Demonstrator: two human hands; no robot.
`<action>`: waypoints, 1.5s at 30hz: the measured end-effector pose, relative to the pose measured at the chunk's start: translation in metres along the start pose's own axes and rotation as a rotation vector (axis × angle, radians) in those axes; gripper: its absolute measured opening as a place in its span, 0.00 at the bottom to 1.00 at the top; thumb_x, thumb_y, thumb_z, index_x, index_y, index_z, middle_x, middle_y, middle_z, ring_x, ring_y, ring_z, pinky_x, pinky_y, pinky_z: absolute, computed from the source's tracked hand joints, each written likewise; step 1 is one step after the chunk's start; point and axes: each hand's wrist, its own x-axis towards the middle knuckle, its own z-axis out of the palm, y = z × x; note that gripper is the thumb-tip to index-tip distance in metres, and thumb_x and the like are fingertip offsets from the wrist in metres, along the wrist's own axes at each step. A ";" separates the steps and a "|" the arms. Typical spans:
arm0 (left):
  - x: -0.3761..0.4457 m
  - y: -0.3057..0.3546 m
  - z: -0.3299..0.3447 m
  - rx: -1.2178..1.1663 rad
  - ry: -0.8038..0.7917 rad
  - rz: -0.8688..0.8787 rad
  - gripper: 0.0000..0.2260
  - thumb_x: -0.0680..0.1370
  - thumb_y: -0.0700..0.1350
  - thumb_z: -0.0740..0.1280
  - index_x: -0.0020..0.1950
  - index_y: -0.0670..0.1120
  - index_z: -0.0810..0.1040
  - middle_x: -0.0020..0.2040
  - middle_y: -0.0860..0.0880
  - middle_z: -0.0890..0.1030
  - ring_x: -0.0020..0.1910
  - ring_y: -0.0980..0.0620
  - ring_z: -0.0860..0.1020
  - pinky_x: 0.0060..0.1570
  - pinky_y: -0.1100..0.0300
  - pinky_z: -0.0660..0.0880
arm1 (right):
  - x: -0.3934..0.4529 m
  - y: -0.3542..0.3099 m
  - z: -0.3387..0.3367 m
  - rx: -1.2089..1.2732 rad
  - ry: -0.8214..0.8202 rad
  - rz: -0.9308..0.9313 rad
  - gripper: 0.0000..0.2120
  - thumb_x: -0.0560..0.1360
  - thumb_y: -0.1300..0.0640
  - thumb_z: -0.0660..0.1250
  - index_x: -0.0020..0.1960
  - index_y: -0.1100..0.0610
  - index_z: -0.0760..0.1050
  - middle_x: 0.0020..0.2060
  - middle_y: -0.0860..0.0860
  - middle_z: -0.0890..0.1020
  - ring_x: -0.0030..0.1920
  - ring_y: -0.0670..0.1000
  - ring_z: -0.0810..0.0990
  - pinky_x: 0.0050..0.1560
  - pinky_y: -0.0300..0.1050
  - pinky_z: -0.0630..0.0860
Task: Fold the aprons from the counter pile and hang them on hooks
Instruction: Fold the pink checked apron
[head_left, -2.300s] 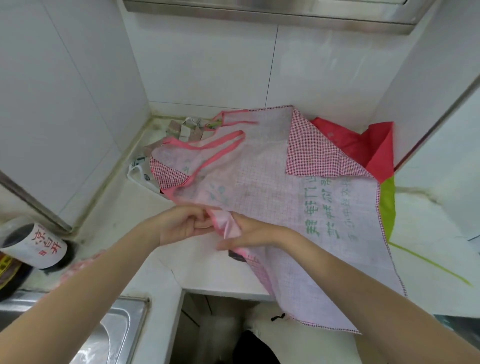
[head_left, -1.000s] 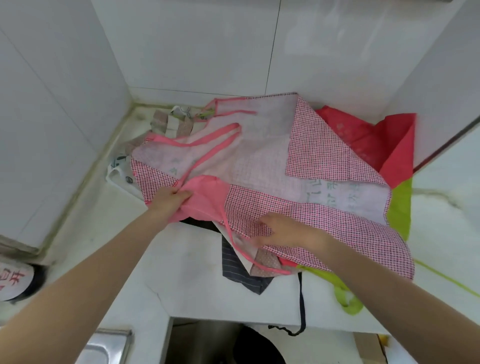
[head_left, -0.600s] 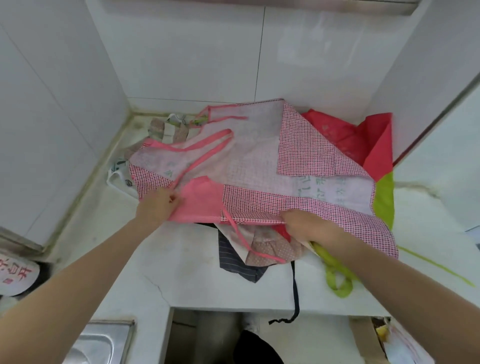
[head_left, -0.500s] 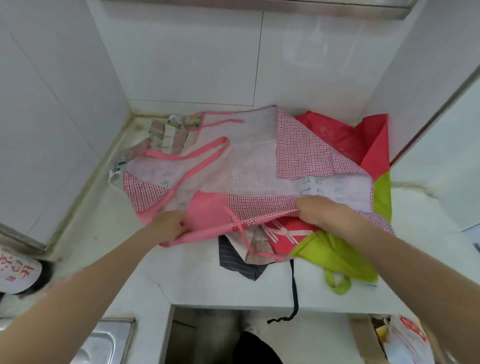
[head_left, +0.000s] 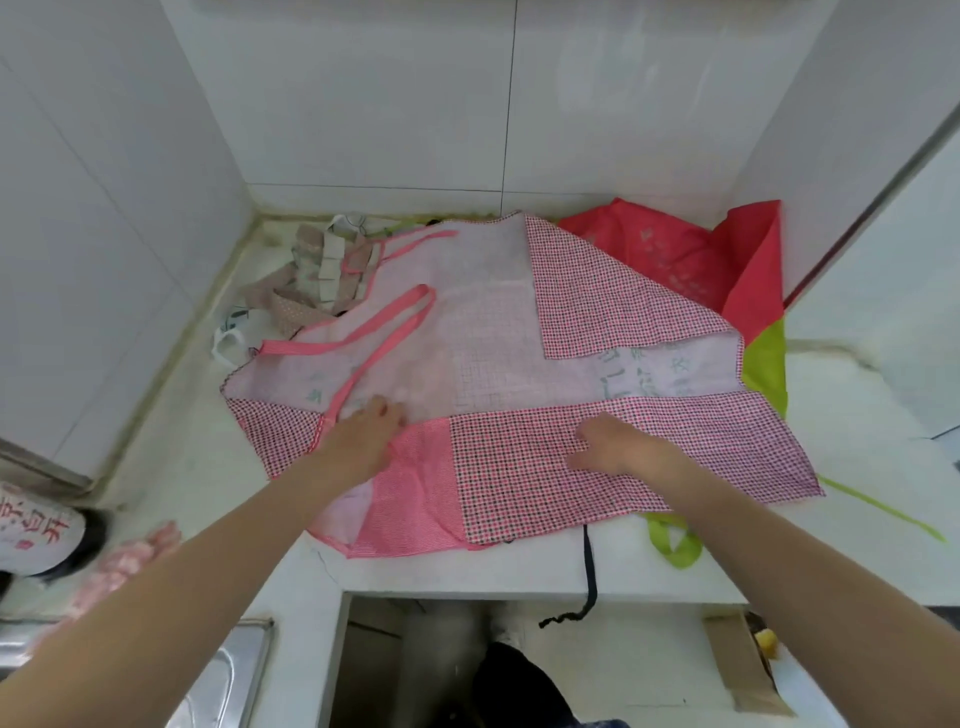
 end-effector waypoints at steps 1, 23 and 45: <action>0.000 0.007 0.001 0.032 -0.033 0.066 0.17 0.76 0.37 0.61 0.64 0.44 0.67 0.60 0.44 0.67 0.53 0.46 0.76 0.47 0.54 0.73 | 0.000 -0.009 0.004 -0.029 0.038 -0.034 0.20 0.78 0.49 0.62 0.61 0.64 0.72 0.62 0.60 0.72 0.60 0.59 0.73 0.57 0.47 0.72; 0.032 0.000 -0.001 -0.141 0.017 -0.167 0.10 0.81 0.44 0.55 0.56 0.39 0.72 0.54 0.41 0.78 0.53 0.42 0.77 0.50 0.55 0.70 | 0.017 -0.023 -0.121 0.561 -0.012 -0.075 0.15 0.74 0.61 0.68 0.55 0.71 0.77 0.30 0.55 0.72 0.21 0.45 0.62 0.20 0.36 0.58; 0.139 -0.022 -0.007 0.041 -0.001 -0.237 0.21 0.78 0.45 0.58 0.70 0.42 0.63 0.70 0.43 0.63 0.67 0.42 0.64 0.64 0.51 0.65 | 0.173 -0.047 -0.091 -0.083 0.263 0.141 0.27 0.81 0.51 0.55 0.76 0.54 0.51 0.74 0.65 0.40 0.75 0.64 0.40 0.73 0.59 0.44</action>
